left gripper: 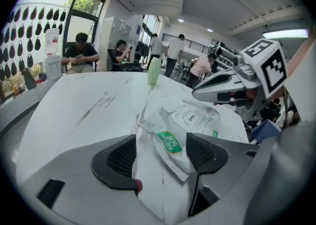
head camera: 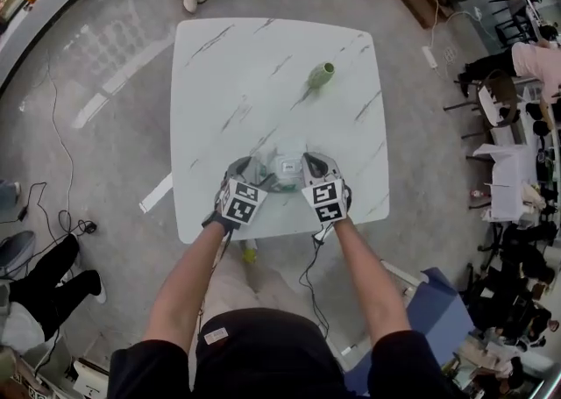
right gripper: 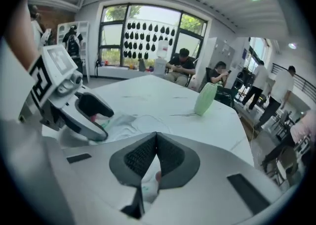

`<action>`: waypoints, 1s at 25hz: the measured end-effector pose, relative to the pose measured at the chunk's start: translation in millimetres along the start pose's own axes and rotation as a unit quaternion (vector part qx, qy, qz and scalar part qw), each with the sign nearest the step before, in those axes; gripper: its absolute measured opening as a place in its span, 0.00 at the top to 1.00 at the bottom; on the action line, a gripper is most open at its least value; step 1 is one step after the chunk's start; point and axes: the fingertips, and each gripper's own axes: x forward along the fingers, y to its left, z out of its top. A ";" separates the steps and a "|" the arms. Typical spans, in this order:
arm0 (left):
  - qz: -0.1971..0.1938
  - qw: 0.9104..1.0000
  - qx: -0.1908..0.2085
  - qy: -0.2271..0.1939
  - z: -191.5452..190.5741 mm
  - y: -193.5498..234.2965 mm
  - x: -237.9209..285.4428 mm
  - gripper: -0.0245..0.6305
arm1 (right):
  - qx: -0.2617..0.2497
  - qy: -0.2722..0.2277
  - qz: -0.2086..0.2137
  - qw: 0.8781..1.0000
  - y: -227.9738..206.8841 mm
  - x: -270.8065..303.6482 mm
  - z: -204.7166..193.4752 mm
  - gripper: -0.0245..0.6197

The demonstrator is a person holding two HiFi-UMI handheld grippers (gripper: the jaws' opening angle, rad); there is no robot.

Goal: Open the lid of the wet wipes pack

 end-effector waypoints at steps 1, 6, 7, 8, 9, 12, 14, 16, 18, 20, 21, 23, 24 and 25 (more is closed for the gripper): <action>0.004 1.000 0.001 -0.005 -1.5 -1.0 -2.8 0.46 | 0.016 -0.003 -0.001 1.000 9.8 -14.3 -3.1 0.96; 0.057 0.998 0.025 -0.027 2.9 -10.2 -38.8 0.58 | 0.085 -0.024 -0.019 0.996 44.5 -89.3 -6.3 0.96; 0.064 0.997 0.040 -0.036 7.6 -16.1 -49.0 0.60 | 0.099 -0.029 -0.025 0.994 47.1 -102.6 -7.9 0.96; 0.067 0.995 0.052 -0.048 12.6 -23.7 -60.3 0.62 | 0.111 -0.033 -0.031 0.993 48.8 -115.2 -10.7 0.96; 0.069 0.994 0.060 -0.061 18.4 -31.7 -72.6 0.65 | 0.123 -0.039 -0.038 0.991 49.5 -127.4 -12.2 0.96; 0.073 0.989 0.068 -0.106 41.5 -50.7 -110.7 0.72 | 0.160 -0.066 -0.061 0.983 46.0 -161.5 -6.1 0.96; 0.074 0.987 0.067 -0.126 53.7 -63.4 -132.9 0.73 | 0.165 -0.088 -0.080 0.979 40.4 -184.6 2.2 0.96; 0.074 0.985 0.066 -0.143 64.8 -78.9 -152.5 0.75 | 0.157 -0.110 -0.098 0.976 34.4 -207.1 10.7 0.96; 0.071 0.981 0.073 -0.163 78.0 -96.3 -169.9 0.77 | 0.152 -0.122 -0.108 0.975 32.1 -226.3 14.6 0.96; 0.067 0.977 0.085 -0.184 89.1 -113.5 -187.8 0.80 | 0.149 -0.129 -0.117 0.973 34.2 -244.7 20.3 0.96; 0.068 0.974 0.093 -0.195 93.5 -120.5 -197.8 0.81 | 0.147 -0.137 -0.122 0.972 36.0 -252.9 24.1 0.96; 0.074 0.968 0.109 -0.215 101.9 -132.6 -217.9 0.84 | 0.146 -0.157 -0.129 0.968 38.1 -269.6 31.3 0.96; 0.075 0.965 0.112 -0.224 105.4 -138.7 -226.8 0.86 | 0.146 -0.166 -0.132 0.966 38.3 -279.0 33.1 0.96; 0.075 0.963 0.113 -0.232 107.6 -144.8 -234.9 0.89 | 0.147 -0.173 -0.134 0.965 38.6 -288.7 33.3 0.96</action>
